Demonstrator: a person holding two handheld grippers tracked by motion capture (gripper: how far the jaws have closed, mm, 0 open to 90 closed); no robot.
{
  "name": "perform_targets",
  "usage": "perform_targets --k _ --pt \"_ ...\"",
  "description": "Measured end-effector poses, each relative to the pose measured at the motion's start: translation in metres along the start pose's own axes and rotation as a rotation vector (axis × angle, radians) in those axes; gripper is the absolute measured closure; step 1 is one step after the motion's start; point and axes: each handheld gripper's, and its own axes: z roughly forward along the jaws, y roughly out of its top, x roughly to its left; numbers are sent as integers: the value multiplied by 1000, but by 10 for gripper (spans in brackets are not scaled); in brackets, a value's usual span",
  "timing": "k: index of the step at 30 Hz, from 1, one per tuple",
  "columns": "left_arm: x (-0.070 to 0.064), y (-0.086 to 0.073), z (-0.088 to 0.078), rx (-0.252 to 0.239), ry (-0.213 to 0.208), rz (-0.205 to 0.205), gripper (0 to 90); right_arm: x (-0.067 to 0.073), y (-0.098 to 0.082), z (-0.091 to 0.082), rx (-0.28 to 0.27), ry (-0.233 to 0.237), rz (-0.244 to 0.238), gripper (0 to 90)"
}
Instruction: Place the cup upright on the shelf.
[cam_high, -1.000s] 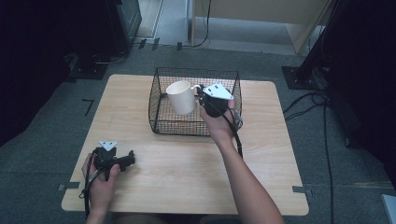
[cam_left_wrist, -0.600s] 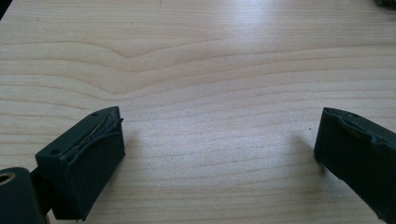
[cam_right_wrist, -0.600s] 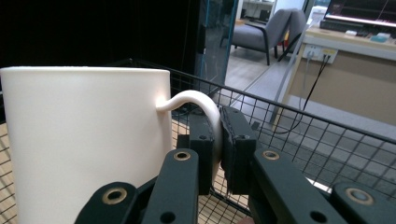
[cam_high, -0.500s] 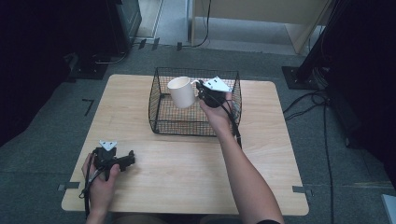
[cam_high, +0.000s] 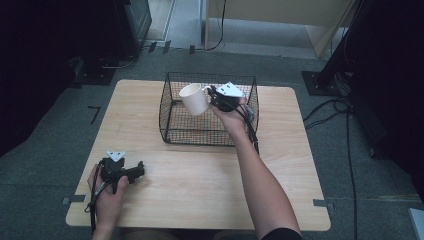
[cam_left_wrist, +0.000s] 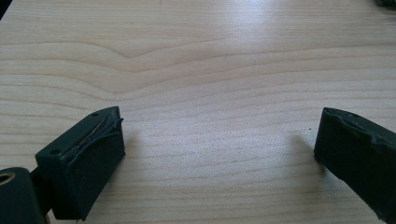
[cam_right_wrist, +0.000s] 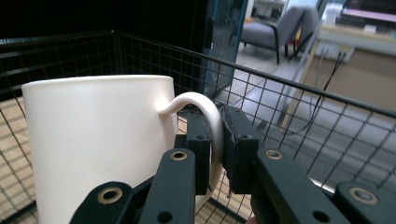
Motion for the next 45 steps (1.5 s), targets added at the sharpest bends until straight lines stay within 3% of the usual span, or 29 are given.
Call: perform_targets --k 7,11,18,21,22,27,30,31,38,41,45 --pt "0 0 0 0 0 0 18 -2 -5 9 44 37 22 828" --pt "0 0 0 0 0 0 18 -4 -11 14 104 76 -5 823" --pt "0 0 0 0 0 1 18 -6 -15 17 128 81 -45 823" --pt "0 0 0 0 0 0 18 -6 -17 18 139 99 -88 825" --pt "0 0 0 0 0 1 18 -7 -18 18 141 108 -80 827" --pt "0 0 0 0 0 0 18 -8 -20 19 172 102 -84 831" --pt "0 0 0 0 0 1 18 -6 -19 19 200 92 -143 834" --pt "0 0 0 0 0 0 18 -6 -19 19 200 92 -143 834" --pt "0 0 0 0 0 0 18 -8 -22 20 292 45 -126 828" --pt "0 0 0 0 0 0 18 -8 -23 21 331 28 -98 794" --pt "0 0 0 0 0 0 18 -8 -23 22 345 28 -78 786"
